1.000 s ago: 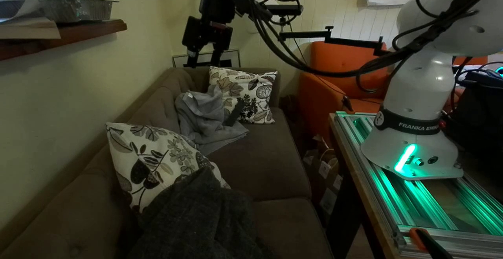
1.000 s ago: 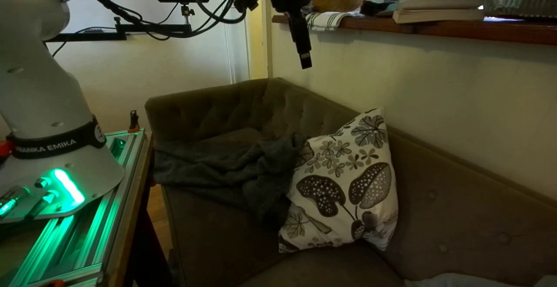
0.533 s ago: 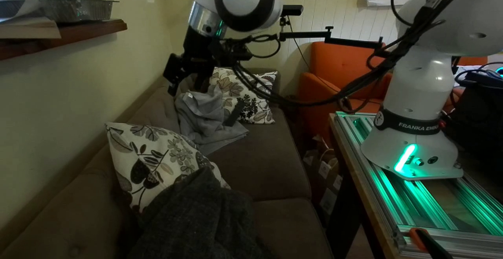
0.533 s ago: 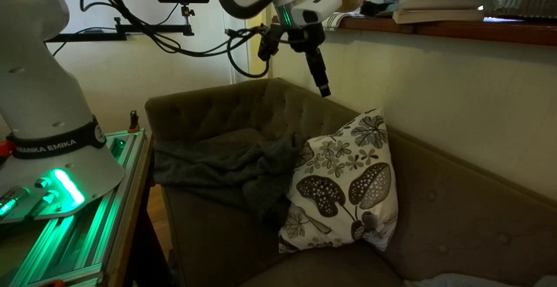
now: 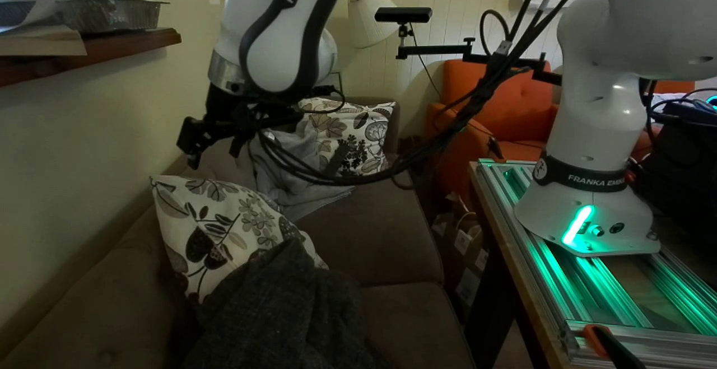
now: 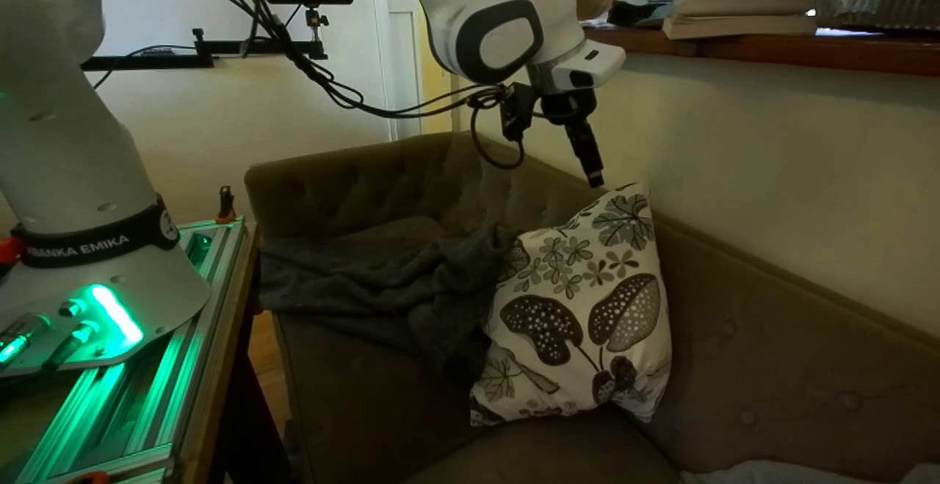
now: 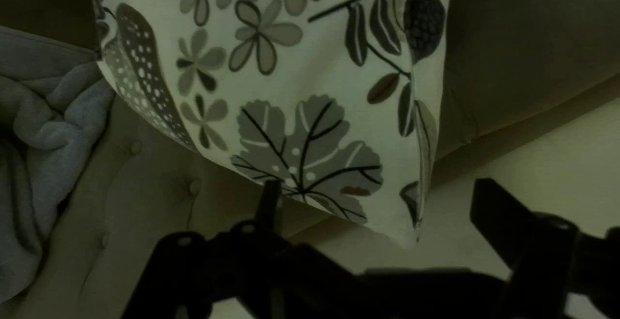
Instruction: Move the flowery pillow on the left to the right
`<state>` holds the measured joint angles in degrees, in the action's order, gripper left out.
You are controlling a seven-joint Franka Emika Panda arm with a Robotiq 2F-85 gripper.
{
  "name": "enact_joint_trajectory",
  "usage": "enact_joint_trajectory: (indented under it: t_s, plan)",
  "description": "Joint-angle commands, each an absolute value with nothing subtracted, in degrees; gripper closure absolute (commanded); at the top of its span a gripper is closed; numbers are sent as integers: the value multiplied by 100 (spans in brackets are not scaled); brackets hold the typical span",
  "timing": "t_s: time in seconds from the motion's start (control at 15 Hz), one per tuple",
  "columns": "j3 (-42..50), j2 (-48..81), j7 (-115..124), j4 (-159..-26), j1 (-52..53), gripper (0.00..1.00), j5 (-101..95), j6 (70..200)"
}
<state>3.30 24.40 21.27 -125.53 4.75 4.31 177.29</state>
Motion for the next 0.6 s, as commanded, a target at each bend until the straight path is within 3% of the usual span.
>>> enact_joint_trajectory:
  t_s: [0.0,0.53]
  plan:
    - [440,2633,2012,-12296,677,0,617,17688]
    - [973,3297,2326,-11758,1261,0,533,17655]
